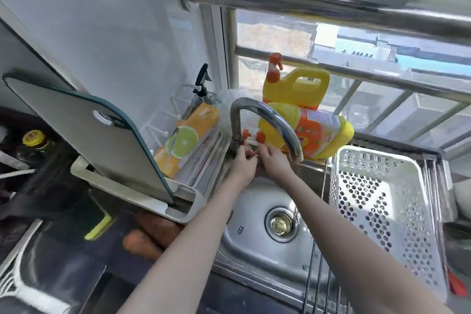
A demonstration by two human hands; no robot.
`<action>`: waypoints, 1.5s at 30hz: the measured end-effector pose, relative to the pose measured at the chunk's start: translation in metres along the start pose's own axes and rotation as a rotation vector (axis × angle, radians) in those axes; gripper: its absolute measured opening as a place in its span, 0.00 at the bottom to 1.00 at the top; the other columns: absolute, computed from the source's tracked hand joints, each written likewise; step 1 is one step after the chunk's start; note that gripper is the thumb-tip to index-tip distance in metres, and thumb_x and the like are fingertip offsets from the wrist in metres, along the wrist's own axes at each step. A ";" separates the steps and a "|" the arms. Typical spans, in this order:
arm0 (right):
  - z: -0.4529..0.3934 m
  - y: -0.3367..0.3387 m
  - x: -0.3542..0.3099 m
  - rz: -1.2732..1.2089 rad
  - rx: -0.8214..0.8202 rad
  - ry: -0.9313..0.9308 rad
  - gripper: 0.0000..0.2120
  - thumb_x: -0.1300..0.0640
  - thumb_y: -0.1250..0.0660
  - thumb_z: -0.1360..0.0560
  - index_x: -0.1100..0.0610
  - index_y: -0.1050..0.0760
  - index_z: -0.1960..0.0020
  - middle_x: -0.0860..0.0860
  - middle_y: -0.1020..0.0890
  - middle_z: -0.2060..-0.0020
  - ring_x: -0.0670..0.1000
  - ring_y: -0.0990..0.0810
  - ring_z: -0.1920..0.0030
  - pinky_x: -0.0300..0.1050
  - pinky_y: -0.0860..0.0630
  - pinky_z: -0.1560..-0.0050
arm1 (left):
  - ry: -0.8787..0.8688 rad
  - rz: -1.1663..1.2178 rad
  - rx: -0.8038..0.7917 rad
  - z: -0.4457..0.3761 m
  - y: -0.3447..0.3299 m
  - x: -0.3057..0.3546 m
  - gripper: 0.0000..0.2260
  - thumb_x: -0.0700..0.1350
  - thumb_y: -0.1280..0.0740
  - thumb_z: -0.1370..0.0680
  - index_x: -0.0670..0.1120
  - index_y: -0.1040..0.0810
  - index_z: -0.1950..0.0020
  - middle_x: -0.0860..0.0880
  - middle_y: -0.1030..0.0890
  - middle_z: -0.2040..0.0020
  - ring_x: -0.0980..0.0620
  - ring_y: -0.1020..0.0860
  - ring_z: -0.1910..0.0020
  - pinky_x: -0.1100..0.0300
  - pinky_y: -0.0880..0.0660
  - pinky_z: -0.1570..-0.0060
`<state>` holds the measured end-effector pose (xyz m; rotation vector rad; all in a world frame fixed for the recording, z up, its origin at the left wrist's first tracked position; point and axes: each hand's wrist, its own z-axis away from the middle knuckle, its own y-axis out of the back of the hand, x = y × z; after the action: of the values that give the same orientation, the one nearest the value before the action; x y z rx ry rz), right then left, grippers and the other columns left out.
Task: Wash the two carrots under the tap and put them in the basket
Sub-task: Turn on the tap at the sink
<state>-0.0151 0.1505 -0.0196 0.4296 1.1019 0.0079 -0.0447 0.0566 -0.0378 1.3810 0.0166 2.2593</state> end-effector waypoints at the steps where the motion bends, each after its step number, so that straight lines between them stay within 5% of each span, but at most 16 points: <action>1: 0.003 0.000 0.003 -0.023 -0.005 -0.007 0.10 0.59 0.47 0.17 0.60 0.28 0.50 0.52 0.26 0.63 0.47 0.29 0.65 0.28 0.32 0.74 | 0.012 -0.038 -0.021 0.002 0.001 -0.003 0.03 0.47 0.39 0.23 0.52 0.32 0.55 0.43 0.22 0.56 0.43 0.21 0.63 0.54 0.25 0.67; 3: 0.002 0.000 0.006 -0.002 -0.003 0.002 0.10 0.59 0.47 0.18 0.60 0.30 0.53 0.53 0.28 0.64 0.47 0.31 0.67 0.36 0.33 0.70 | 0.035 -0.061 -0.043 0.007 0.000 -0.007 0.03 0.45 0.41 0.20 0.50 0.30 0.53 0.45 0.21 0.56 0.49 0.24 0.66 0.60 0.30 0.70; 10: 0.005 -0.003 0.028 -0.048 -0.003 -0.030 0.10 0.59 0.47 0.21 0.58 0.32 0.59 0.56 0.29 0.62 0.57 0.25 0.59 0.43 0.32 0.63 | 0.061 -0.121 -0.176 0.015 -0.006 -0.020 0.07 0.44 0.43 0.20 0.49 0.30 0.43 0.47 0.21 0.53 0.51 0.24 0.65 0.59 0.30 0.66; 21: 0.001 0.001 0.039 -0.109 -0.052 -0.081 0.12 0.58 0.47 0.22 0.55 0.31 0.62 0.57 0.25 0.63 0.54 0.26 0.61 0.52 0.27 0.55 | 0.088 -0.186 -0.194 0.015 -0.003 -0.020 0.09 0.45 0.41 0.20 0.49 0.29 0.40 0.48 0.21 0.52 0.52 0.23 0.62 0.58 0.28 0.63; 34: 0.002 0.004 0.038 -0.182 -0.088 -0.065 0.11 0.62 0.48 0.21 0.58 0.32 0.60 0.59 0.26 0.62 0.53 0.28 0.63 0.47 0.29 0.57 | 0.122 -0.237 -0.222 0.017 -0.001 -0.012 0.10 0.43 0.42 0.20 0.48 0.31 0.40 0.49 0.22 0.54 0.53 0.23 0.64 0.60 0.28 0.65; 40: 0.010 -0.008 0.049 -0.451 -0.058 -0.079 0.11 0.55 0.46 0.17 0.58 0.29 0.52 0.56 0.25 0.60 0.53 0.24 0.57 0.45 0.25 0.56 | 0.195 -0.108 -0.223 0.014 0.003 -0.015 0.12 0.50 0.42 0.18 0.45 0.28 0.39 0.49 0.22 0.57 0.53 0.23 0.64 0.60 0.28 0.66; 45: 0.005 -0.012 0.043 -0.174 0.034 -0.023 0.14 0.50 0.46 0.17 0.59 0.28 0.45 0.52 0.23 0.57 0.49 0.24 0.56 0.40 0.29 0.58 | 0.266 0.031 -0.256 0.015 0.000 -0.009 0.19 0.55 0.45 0.17 0.44 0.24 0.39 0.46 0.19 0.52 0.51 0.20 0.61 0.60 0.26 0.65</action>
<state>0.0068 0.1473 -0.0591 0.3621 1.1154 -0.1690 -0.0292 0.0500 -0.0379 0.9509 -0.1992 2.3589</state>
